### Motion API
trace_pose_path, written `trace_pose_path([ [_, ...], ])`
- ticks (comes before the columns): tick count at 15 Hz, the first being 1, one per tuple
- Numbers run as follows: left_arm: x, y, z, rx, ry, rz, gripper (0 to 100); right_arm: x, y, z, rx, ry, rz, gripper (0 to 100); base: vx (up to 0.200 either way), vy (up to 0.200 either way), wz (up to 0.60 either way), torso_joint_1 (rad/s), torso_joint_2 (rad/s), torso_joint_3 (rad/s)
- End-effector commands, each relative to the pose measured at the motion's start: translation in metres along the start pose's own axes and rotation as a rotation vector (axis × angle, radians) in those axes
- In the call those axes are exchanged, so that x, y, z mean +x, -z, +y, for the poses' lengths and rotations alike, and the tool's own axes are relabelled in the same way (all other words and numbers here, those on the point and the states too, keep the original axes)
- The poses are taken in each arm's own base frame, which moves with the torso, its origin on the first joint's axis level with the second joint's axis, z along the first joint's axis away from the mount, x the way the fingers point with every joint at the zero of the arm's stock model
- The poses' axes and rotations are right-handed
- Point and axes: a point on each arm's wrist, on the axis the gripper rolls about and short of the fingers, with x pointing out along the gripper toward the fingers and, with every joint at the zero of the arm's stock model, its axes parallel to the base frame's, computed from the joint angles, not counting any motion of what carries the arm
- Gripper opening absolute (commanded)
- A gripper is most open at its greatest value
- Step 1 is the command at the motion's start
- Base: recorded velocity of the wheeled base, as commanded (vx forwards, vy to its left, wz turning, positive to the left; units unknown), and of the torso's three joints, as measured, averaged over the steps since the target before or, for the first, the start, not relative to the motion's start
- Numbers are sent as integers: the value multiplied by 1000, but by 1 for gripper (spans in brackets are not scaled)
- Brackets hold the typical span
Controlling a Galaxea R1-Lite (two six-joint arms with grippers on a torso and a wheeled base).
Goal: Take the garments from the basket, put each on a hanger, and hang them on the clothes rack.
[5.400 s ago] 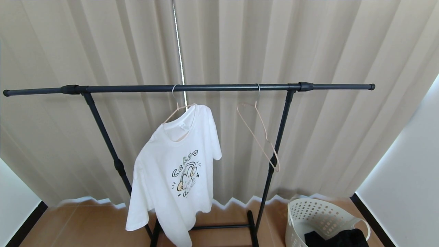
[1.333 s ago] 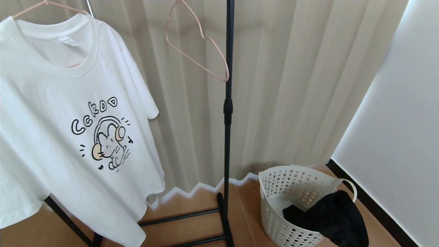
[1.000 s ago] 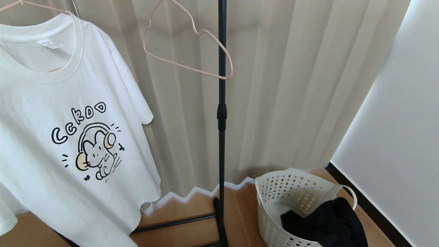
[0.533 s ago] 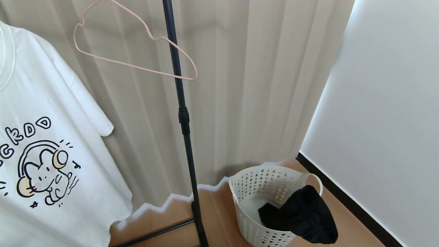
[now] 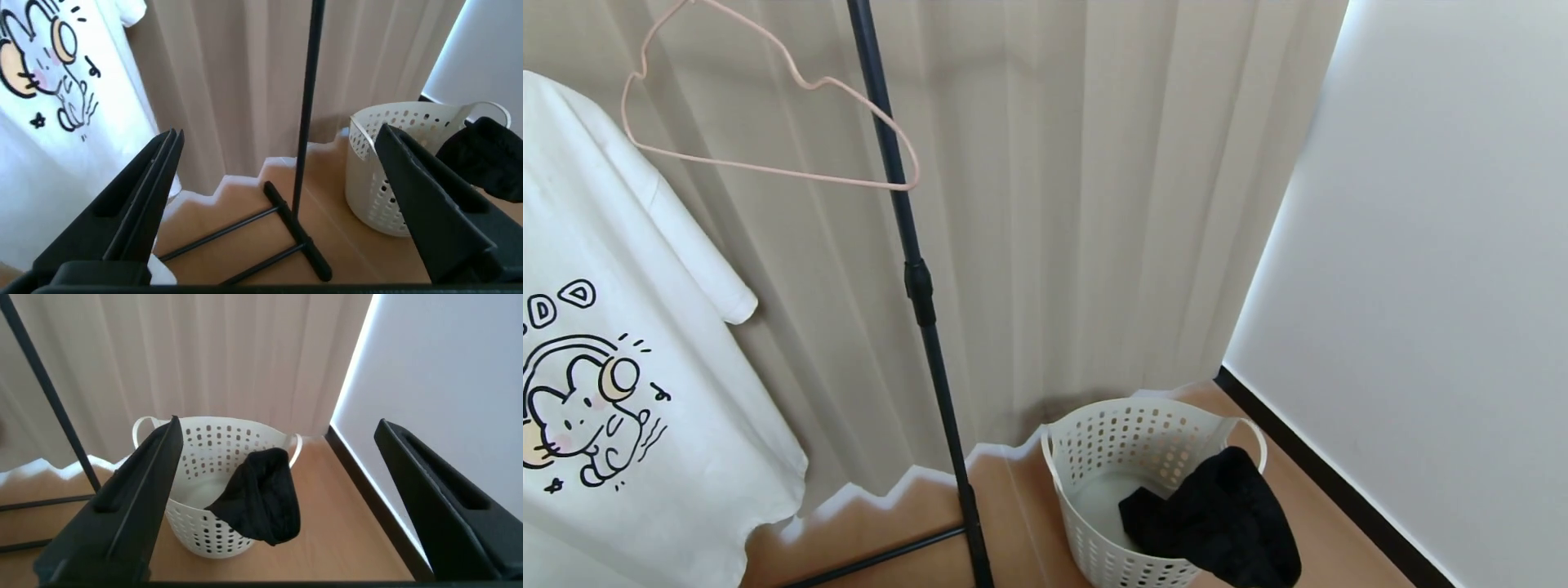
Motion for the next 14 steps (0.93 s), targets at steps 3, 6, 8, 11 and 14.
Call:
trace_pose_path([
  [3,0,0,0,-1,-1,-1,100,0,0,0,-1,-1,1,100,0,0,0,0,0,0],
  [6,0,0,0,-1,0,1,100,0,0,0,1,-1,-1,100,0,0,0,0,0,0],
  [8,0,0,0,0,1,1,100,0,0,0,1,-1,1,100,0,0,0,0,0,0],
  [11,0,0,0,-1,1,-1,100,0,0,0,1,-1,-1,100,0,0,0,1,1,-22],
  [14,0,0,0,-1,1,1,100,0,0,0,1,-1,1,100,0,0,0,-1,48,-113],
])
